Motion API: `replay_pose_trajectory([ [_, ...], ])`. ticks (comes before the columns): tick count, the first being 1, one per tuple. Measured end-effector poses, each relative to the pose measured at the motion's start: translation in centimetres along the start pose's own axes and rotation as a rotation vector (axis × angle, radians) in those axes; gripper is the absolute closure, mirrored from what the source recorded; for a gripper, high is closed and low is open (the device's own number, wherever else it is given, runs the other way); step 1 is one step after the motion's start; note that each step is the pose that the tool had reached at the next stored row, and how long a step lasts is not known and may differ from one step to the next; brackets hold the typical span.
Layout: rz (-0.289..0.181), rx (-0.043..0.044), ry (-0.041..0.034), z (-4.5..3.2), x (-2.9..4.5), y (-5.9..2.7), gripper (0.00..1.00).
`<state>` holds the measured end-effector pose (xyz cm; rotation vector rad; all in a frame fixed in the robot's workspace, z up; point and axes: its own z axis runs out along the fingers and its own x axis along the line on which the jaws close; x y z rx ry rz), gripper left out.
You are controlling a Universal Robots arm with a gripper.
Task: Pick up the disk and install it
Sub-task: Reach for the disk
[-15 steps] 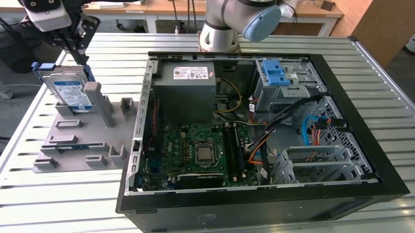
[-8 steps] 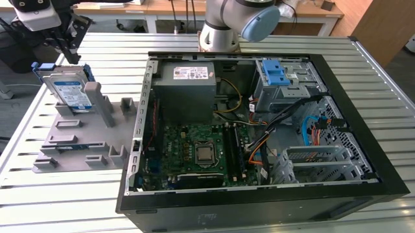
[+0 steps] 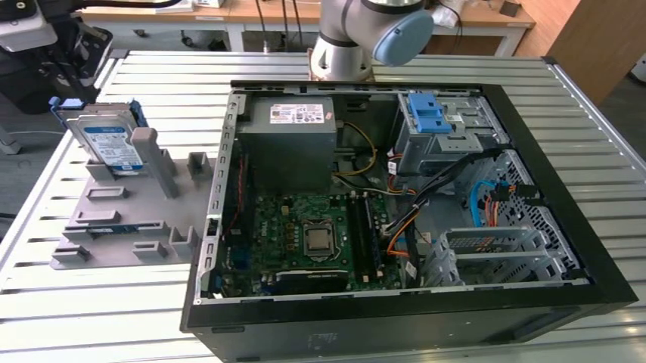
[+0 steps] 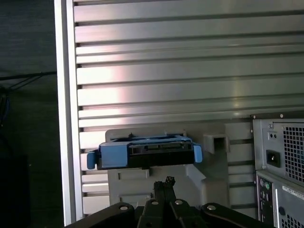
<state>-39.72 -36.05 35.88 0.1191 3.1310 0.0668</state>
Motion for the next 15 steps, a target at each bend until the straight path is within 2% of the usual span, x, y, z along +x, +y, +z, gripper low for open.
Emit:
replay_pose_trajectory([
  [3, 0.000, 0.0000, 0.0001, 0.07, 1.11, 0.07, 0.89],
  [8, 0.000, 0.0001, 0.0015, 0.21, 2.42, 0.41, 0.89],
  [12, 0.001, 0.0001, 0.0019, 0.32, 3.02, 0.86, 0.89],
  [15, 0.001, 0.0001, 0.0019, 0.33, 3.06, 0.88, 0.89],
])
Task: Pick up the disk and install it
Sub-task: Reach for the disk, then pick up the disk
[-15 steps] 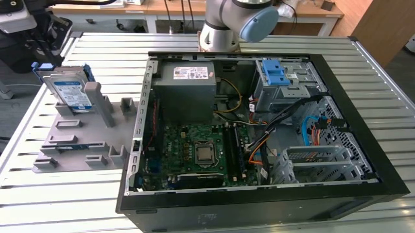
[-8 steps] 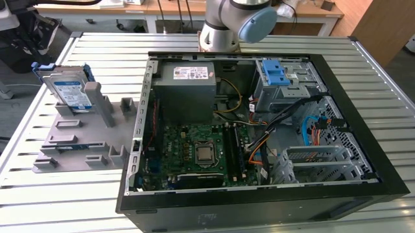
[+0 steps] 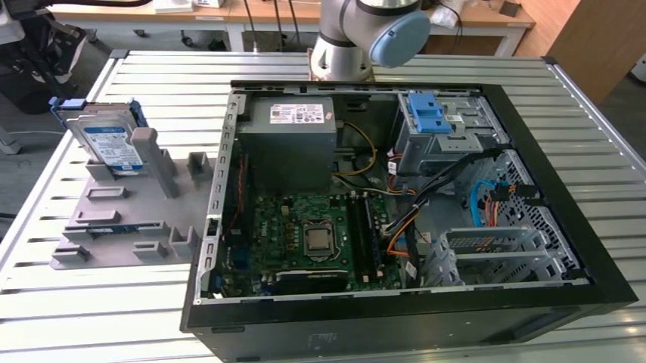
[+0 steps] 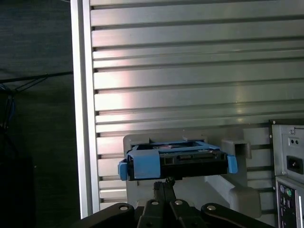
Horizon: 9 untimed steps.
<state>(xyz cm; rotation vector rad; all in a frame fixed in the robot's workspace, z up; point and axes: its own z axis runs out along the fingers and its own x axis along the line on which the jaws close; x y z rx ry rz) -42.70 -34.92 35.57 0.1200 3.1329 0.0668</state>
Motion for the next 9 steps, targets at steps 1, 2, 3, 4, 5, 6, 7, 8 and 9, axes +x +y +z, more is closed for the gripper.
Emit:
replay_pose_trajectory([
  [1, 0.000, 0.0000, 0.0000, 0.00, 0.00, 0.00, 0.89],
  [2, 0.000, 0.0000, 0.0000, 0.00, 0.01, 0.00, 0.89],
  [3, 0.000, 0.0000, 0.0000, 0.00, 0.01, 0.01, 0.89],
  [4, 0.000, 0.0000, 0.0000, 0.00, 0.02, 0.01, 0.89],
  [5, 0.000, 0.0000, 0.0000, 0.00, 0.02, 0.01, 0.89],
  [6, 0.000, 0.0000, 0.0000, 0.00, 0.02, 0.01, 0.89],
  [7, 0.000, 0.0000, 0.0000, 0.00, 0.03, 0.01, 0.89],
  [8, 0.000, 0.0000, 0.0000, 0.00, 0.03, 0.01, 0.89],
  [9, 0.000, 0.0000, 0.0000, 0.00, 0.04, 0.02, 0.89],
])
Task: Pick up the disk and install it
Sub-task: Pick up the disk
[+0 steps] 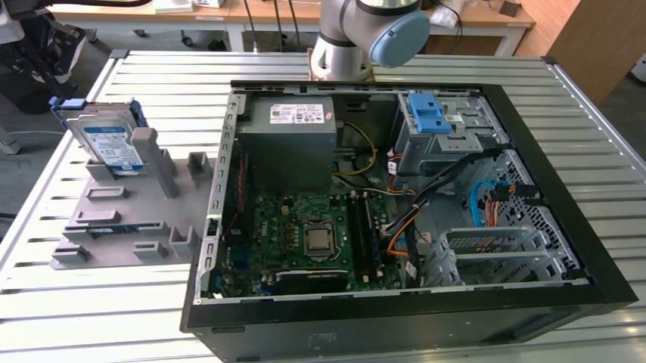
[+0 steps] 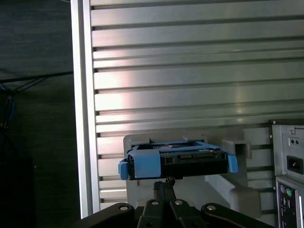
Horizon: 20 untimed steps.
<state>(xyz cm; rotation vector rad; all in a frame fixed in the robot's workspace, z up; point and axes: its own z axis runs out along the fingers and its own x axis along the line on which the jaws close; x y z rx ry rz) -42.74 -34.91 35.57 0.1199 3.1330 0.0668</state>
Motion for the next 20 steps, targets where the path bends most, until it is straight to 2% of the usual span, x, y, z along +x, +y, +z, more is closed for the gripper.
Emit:
replay_pose_trajectory([
  [5, -0.027, 0.0000, 0.0012, 0.00, 0.01, 0.00, 0.89],
  [20, -0.297, 0.0002, 0.0125, 0.28, 0.00, -0.01, 0.89],
])
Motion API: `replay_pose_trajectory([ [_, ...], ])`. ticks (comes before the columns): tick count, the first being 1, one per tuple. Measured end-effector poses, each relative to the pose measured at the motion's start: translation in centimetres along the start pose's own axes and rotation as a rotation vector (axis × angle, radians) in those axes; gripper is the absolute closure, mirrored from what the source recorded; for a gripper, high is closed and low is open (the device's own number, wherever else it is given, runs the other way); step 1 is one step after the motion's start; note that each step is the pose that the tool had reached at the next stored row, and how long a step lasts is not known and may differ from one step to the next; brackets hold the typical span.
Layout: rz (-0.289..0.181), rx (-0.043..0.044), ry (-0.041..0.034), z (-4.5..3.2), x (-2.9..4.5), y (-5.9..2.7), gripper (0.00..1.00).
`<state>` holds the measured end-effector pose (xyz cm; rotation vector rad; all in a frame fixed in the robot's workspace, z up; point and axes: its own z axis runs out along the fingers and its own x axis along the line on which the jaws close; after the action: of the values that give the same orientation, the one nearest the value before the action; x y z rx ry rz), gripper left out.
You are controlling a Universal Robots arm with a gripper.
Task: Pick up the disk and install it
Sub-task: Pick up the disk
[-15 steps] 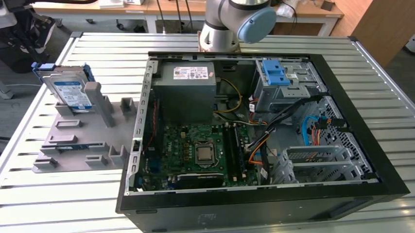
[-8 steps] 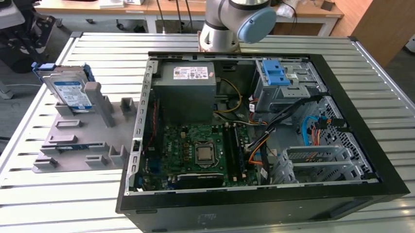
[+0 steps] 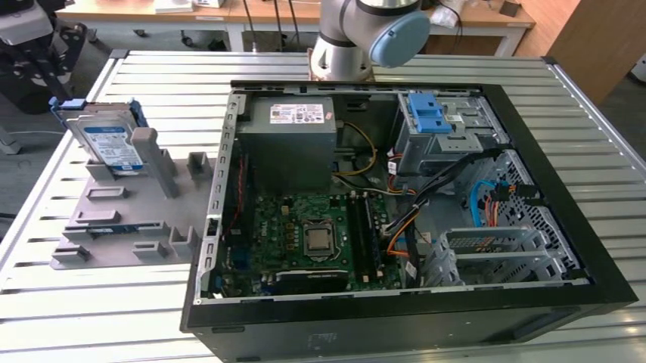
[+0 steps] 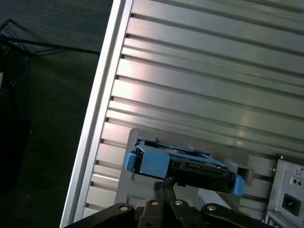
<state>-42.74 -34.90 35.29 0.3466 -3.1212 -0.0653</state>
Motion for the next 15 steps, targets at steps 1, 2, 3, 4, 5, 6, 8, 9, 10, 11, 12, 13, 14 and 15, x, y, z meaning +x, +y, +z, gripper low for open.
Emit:
replay_pose_trajectory([
  [1, -0.018, -0.0001, 0.0008, 0.02, 0.00, 0.00, 0.89],
  [2, -0.037, -0.0002, 0.0015, 0.04, 0.00, 0.00, 0.89],
  [3, -0.055, -0.0002, 0.0023, 0.05, 0.00, 0.00, 0.89],
  [4, -0.073, -0.0003, 0.0031, 0.07, 0.00, 0.00, 0.89],
  [5, -0.091, -0.0004, 0.0038, 0.08, 0.00, 0.00, 0.89],
  [6, -0.109, -0.0005, 0.0045, 0.09, 0.00, 0.00, 0.89],
  [8, -0.145, -0.0006, 0.0060, 0.11, 0.00, 0.00, 0.89],
  [9, -0.163, -0.0007, 0.0067, 0.12, 0.01, -0.01, 0.89],
  [10, -0.182, -0.0008, 0.0074, 0.13, 0.00, -0.01, 0.89],
  [11, -0.200, -0.0009, 0.0082, 0.13, 0.00, -0.01, 0.89],
  [12, -0.218, -0.0009, 0.0090, 0.13, 0.00, -0.01, 0.89],
  [13, -0.236, -0.0010, 0.0099, 0.14, 0.00, 0.00, 0.89],
  [14, -0.254, -0.0010, 0.0105, 0.15, 0.00, -0.01, 0.89],
  [15, -0.272, -0.0012, 0.0112, 0.16, 0.00, -0.01, 0.89],
])
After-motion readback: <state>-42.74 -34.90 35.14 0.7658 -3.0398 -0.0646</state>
